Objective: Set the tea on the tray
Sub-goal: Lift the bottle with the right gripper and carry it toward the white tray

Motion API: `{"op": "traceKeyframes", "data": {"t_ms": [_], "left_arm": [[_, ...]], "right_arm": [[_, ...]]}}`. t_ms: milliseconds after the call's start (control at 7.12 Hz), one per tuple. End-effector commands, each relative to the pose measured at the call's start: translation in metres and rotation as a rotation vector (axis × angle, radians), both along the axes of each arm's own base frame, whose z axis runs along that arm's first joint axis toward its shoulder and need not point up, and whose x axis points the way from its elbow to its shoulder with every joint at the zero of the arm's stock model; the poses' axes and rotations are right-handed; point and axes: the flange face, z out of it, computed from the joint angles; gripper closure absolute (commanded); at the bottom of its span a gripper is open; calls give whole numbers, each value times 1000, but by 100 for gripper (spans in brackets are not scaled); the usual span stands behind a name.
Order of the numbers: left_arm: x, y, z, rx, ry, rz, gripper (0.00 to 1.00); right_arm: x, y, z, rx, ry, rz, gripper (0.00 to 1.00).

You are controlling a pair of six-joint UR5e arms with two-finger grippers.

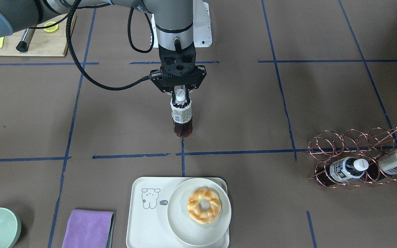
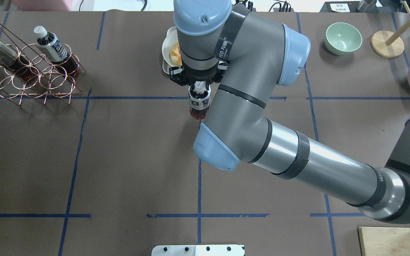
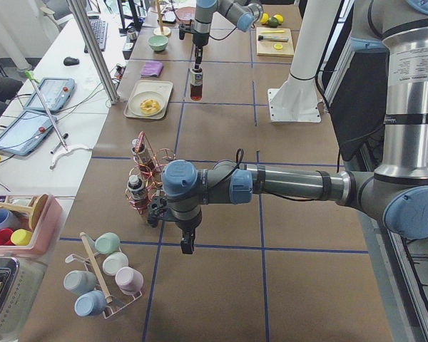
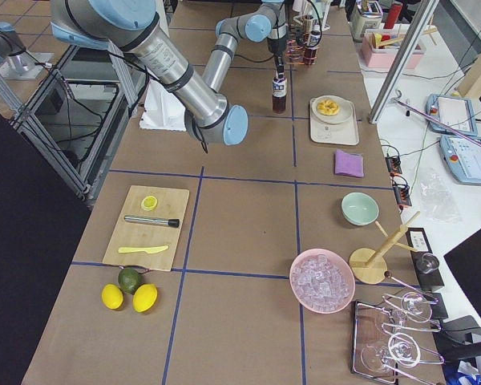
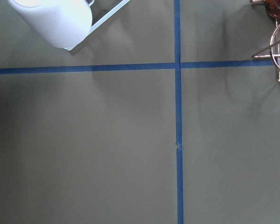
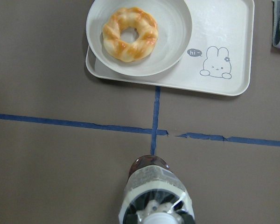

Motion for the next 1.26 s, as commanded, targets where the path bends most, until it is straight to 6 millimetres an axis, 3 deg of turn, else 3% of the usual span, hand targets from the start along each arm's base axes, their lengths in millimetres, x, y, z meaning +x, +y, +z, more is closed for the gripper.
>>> {"op": "traceKeyframes", "data": {"t_ms": [0, 281, 561, 842, 1123], "left_arm": [[0, 0, 0, 0, 0, 0, 0], [0, 0, -1, 3, 0, 0, 0], [0, 0, -6, 14, 0, 0, 0], [0, -1, -8, 18, 0, 0, 0], [0, 0, -6, 14, 0, 0, 0]], "right_arm": [[0, -2, 3, -6, 5, -3, 100], [6, -8, 2, 2, 7, 1, 100], [22, -29, 6, -7, 10, 24, 100], [51, -76, 18, -24, 13, 7, 100], [59, -143, 18, -63, -4, 21, 100]]}}
